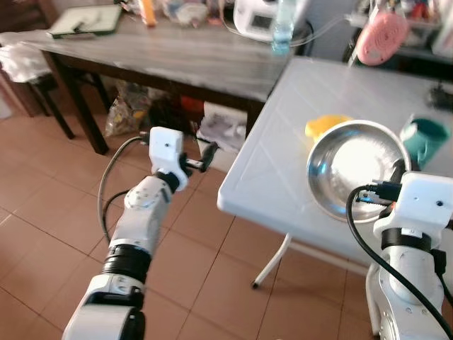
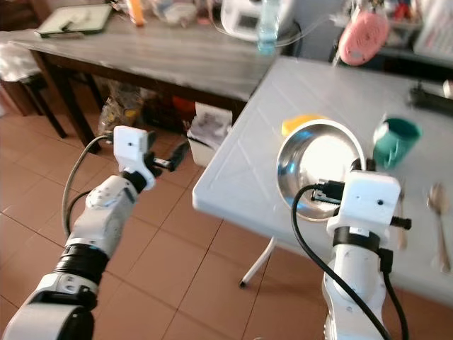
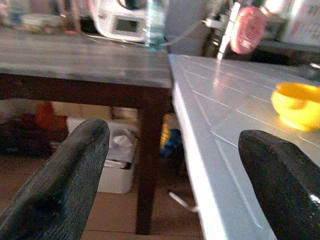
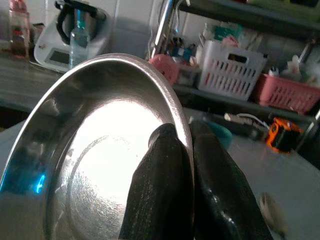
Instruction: Setting the table
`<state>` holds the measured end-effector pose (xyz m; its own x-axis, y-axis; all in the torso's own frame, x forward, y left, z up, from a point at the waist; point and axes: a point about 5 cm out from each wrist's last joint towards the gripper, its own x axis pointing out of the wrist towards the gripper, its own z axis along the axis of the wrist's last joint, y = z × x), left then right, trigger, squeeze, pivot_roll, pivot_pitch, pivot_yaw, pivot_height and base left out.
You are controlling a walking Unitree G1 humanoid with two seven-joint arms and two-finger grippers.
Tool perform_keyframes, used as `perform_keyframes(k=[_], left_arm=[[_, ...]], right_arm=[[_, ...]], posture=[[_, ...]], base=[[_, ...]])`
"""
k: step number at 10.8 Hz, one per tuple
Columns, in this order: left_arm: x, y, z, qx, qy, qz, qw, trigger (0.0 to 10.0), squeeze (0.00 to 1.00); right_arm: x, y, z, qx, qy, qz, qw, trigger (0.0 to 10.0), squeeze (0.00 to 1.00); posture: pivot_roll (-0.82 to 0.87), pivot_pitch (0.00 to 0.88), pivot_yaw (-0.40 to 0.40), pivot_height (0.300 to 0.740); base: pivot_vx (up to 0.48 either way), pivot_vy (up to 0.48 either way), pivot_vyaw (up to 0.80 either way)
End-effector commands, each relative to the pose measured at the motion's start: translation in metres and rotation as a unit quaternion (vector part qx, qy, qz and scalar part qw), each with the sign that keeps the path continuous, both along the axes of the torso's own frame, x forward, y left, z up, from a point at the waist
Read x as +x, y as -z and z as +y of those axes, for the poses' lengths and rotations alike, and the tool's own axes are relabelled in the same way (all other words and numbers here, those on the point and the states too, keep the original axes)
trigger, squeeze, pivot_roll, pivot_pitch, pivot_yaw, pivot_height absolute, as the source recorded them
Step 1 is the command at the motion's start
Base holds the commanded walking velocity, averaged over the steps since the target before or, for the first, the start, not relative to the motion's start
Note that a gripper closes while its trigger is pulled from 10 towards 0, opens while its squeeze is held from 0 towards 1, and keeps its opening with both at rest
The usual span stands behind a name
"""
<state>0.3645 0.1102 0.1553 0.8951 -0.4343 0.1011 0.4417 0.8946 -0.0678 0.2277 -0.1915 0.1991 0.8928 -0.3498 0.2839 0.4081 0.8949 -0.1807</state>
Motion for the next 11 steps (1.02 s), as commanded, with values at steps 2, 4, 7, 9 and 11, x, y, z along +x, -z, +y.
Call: perform_keyframes(k=[2, 4, 7, 9, 11], left_arm=[[0.001, -0.003, -0.003, 0.012, 0.013, -0.005, 1.000, 10.0, 0.00], [0.001, -0.003, -0.005, 0.015, 0.016, -0.005, 1.000, 10.0, 0.00], [0.002, -0.003, -0.006, 0.019, 0.018, -0.006, 1.000, 10.0, 0.00], [0.002, -0.001, -0.007, 0.022, 0.018, -0.005, 1.000, 10.0, 0.00], [-0.002, 0.004, -0.008, 0.030, 0.021, -0.010, 0.999, 10.0, 0.00]], right_arm=[[-0.004, -0.005, -0.002, -0.002, 0.010, -0.013, 1.000, 10.0, 0.00], [-0.005, -0.004, -0.003, -0.002, 0.013, -0.013, 1.000, 10.0, 0.00], [-0.005, -0.002, -0.003, -0.001, 0.018, -0.011, 1.000, 10.0, 0.00], [-0.006, 0.002, -0.006, -0.002, 0.024, -0.006, 1.000, 10.0, 0.00], [-0.010, 0.009, -0.011, 0.000, 0.032, 0.006, 0.999, 10.0, 0.00]], posture=[[-0.03, 0.096, 0.038, 0.740], [-0.03, 0.098, 0.041, 0.740], [-0.03, 0.097, 0.042, 0.740], [-0.02, 0.090, 0.041, 0.740], [-0.02, 0.087, 0.042, 0.740]], base=[[0.000, 0.411, 0.00], [0.000, 0.414, 0.00], [0.000, 0.416, 0.00], [0.000, 0.414, 0.00], [0.000, 0.199, 0.00]])
